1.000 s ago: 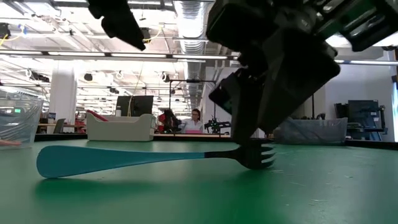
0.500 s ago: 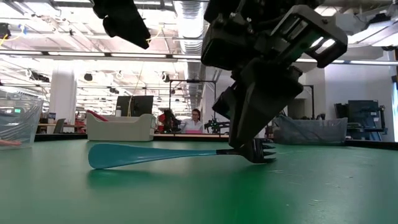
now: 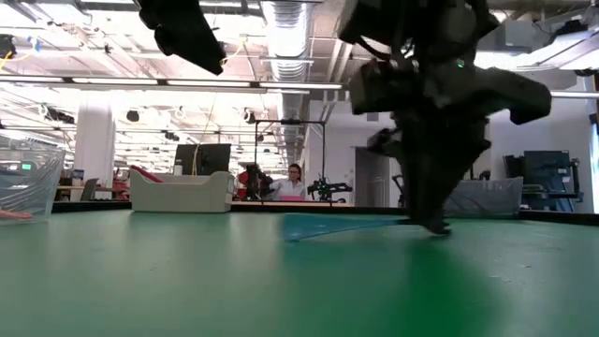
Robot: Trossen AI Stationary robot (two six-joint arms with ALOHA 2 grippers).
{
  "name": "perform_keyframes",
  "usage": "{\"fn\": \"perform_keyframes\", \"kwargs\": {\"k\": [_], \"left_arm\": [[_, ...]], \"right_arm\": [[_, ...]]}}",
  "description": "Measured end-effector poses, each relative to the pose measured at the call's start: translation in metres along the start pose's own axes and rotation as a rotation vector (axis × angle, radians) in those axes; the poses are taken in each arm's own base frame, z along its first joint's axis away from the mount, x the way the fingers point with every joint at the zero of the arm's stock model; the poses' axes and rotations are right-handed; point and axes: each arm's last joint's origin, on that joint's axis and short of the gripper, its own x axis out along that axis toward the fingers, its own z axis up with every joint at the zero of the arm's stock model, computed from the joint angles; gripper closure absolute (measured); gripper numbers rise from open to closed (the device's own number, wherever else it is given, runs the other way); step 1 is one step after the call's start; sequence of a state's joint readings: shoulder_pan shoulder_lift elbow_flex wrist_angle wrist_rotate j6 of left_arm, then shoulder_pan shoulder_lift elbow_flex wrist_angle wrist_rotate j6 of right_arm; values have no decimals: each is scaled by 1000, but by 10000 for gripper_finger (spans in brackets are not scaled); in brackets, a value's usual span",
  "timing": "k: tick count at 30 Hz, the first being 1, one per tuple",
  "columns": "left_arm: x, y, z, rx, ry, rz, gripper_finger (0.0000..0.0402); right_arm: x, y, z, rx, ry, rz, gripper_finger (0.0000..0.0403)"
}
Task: Sort silverware by color (type)
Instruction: Put the blue fork into the black bin
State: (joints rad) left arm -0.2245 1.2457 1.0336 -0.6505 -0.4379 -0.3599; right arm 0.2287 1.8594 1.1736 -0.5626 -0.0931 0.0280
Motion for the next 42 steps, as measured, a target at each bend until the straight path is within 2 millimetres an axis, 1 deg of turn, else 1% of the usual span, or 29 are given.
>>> {"fn": "perform_keyframes", "kwargs": {"k": [3,6,8,10,13,17,21,24,27,30,31,34,37,40,42], "left_arm": [[0,1,-1,6,12,6,168],[1,1,-3,8,16,8,168],[1,1,-4,11,19,16,168],[1,1,-3,10,16,20,168],[1,1,-3,11,18,21,168],[1,2,-5,17,30,26,168],[1,2,-5,19,34,30,168],[1,2,-5,19,29,42,168],[1,3,-5,19,18,70,168],[1,3,-5,19,15,77,168],[1,3,-5,19,14,79,168],[1,4,-4,20,0,114,168],[4,5,-8,14,-28,169,168],[14,4,-18,17,-47,200,168],[22,4,-26,12,-52,195,168]], "right_arm": [[-15,-1,-5,3,17,-44,303],[-32,0,-1,5,-52,-73,300],[-34,0,0,18,-73,-86,295],[-30,-1,3,17,-90,-97,285],[-21,-3,1,18,-58,-130,264],[2,-8,-8,2,76,-212,233],[12,-9,-13,-9,155,-212,220],[18,-9,-15,-8,185,-213,240],[15,-12,-16,-4,188,-219,296],[5,-18,-16,15,180,-218,373],[1,-22,-19,13,198,-220,384],[-19,-36,-23,26,198,-264,379],[-48,-55,-26,37,168,-365,381],[-72,-82,-44,82,173,-462,389],[-92,-100,-57,140,145,-552,389]]}}
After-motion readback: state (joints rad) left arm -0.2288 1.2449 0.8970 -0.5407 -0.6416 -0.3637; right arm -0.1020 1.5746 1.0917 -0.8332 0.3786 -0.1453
